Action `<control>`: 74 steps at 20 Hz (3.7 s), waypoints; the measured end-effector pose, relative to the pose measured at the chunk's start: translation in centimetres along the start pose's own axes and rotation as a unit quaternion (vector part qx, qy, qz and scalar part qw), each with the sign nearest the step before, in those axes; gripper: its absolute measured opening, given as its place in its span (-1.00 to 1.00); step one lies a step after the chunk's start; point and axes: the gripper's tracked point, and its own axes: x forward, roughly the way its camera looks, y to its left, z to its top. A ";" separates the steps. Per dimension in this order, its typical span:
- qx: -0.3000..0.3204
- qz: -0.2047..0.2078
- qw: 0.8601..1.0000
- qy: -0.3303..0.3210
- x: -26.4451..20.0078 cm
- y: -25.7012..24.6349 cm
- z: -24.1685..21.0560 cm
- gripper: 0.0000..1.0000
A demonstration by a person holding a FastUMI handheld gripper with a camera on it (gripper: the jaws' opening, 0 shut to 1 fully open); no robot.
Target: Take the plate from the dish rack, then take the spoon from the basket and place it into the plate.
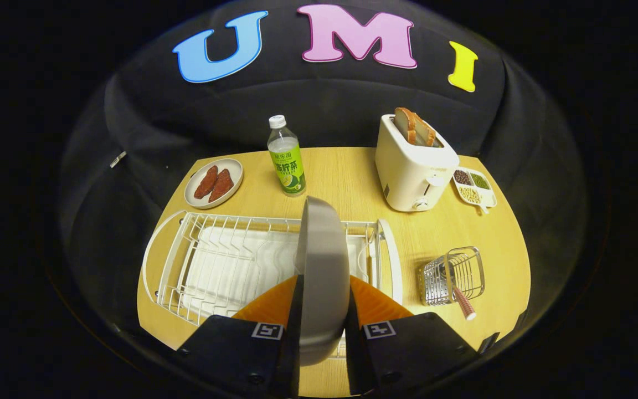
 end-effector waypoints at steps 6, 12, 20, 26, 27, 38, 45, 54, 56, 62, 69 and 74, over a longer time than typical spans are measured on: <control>0.007 -0.011 1.000 -0.003 0.1 -0.9 1.1 -0.30; 0.015 -0.032 0.999 -0.033 -0.6 -2.1 2.3 -0.35; 0.050 0.005 0.998 -0.025 -1.3 -3.9 1.3 -0.47; 0.058 0.078 0.995 -0.023 -5.0 -5.9 -0.3 -0.47; 0.058 0.092 0.994 -0.024 -6.2 -6.2 -0.8 -0.47; 0.075 0.155 0.985 0.027 -14.6 -15.7 -13.9 -0.47; 0.117 0.165 0.977 0.075 -12.5 -20.7 -18.3 -0.47; 0.082 0.225 0.959 0.154 -4.2 -20.9 -21.9 -0.46; 0.086 0.234 0.955 0.160 -3.1 -21.5 -22.0 -0.46; 0.035 0.204 0.970 0.129 -0.3 -24.3 -21.8 -0.16; -0.024 0.209 0.977 0.014 -3.1 -25.9 -17.5 0.96; -0.079 0.220 0.969 -0.079 -5.0 -24.5 -13.4 0.98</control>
